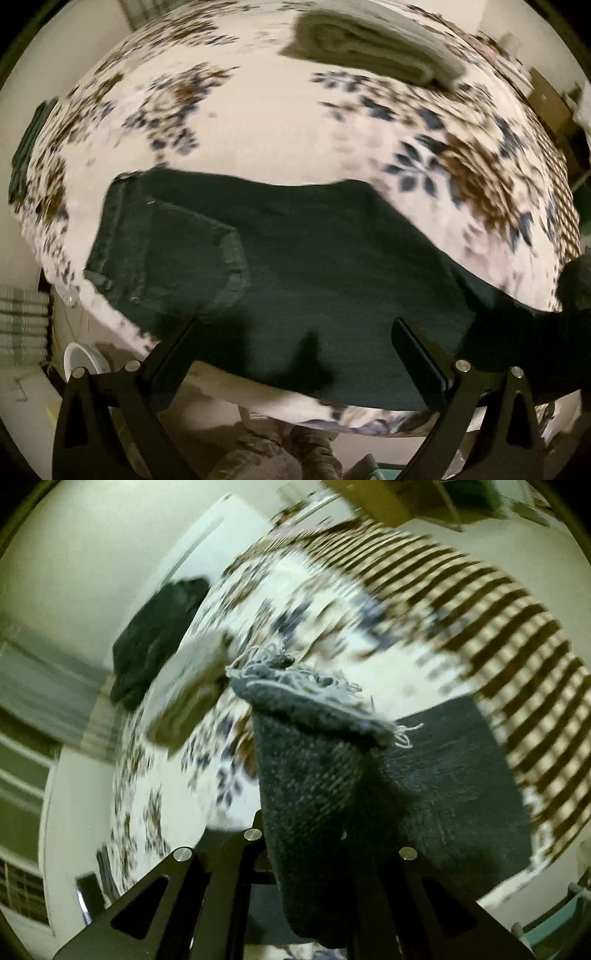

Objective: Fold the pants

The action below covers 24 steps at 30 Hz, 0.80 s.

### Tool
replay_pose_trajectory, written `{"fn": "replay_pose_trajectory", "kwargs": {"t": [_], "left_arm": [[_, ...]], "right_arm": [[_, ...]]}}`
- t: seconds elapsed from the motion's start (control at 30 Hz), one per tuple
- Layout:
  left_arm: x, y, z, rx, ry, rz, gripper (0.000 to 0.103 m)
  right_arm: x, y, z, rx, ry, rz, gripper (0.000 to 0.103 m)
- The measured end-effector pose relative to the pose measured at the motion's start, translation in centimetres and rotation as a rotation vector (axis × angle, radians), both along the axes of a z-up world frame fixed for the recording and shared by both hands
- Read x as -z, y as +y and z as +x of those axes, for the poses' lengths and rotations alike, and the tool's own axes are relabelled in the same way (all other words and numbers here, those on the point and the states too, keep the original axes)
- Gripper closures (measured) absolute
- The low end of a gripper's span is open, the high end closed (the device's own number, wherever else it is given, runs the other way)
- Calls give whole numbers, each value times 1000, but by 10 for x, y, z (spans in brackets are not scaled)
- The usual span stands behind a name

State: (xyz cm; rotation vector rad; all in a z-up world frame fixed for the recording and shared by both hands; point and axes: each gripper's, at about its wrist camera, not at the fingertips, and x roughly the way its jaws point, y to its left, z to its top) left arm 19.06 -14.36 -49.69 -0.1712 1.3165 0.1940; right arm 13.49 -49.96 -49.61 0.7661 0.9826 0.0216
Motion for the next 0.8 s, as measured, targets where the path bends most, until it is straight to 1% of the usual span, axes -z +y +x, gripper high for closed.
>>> {"fn": "replay_pose_trajectory", "kwargs": {"t": [0.1, 0.27, 0.3, 0.37, 0.43, 0.47, 0.53, 0.57, 0.6, 0.67, 0.73, 0.8], "left_arm": [[0, 23, -4, -24, -4, 6, 0], [8, 61, -10, -73, 7, 23, 0], [9, 65, -11, -78, 8, 25, 0], [11, 77, -15, -94, 11, 29, 0], [14, 89, -20, -112, 18, 28, 0], [16, 94, -23, -122, 26, 29, 0], [19, 102, -25, -138, 40, 21, 0], [19, 105, -26, -147, 43, 13, 0], [19, 109, -26, -157, 43, 9, 0], [16, 113, -24, -169, 37, 2, 0], [12, 112, -19, -175, 20, -14, 0], [9, 107, -13, -166, 7, -34, 0]], "right_arm": [[11, 50, 4, -89, 9, -28, 96], [46, 127, 12, -216, 62, -61, 96], [54, 143, 12, -236, 77, -85, 96], [69, 161, 12, -264, 104, -123, 96], [84, 177, 14, -289, 131, -195, 96], [91, 184, 14, -305, 148, -236, 92], [105, 191, 18, -325, 197, -284, 87], [108, 197, 16, -342, 209, -296, 76], [107, 202, 16, -361, 210, -295, 61], [108, 219, 14, -442, 203, -292, 46], [105, 231, 10, -526, 200, -247, 43], [99, 225, 6, -535, 203, -171, 39]]}}
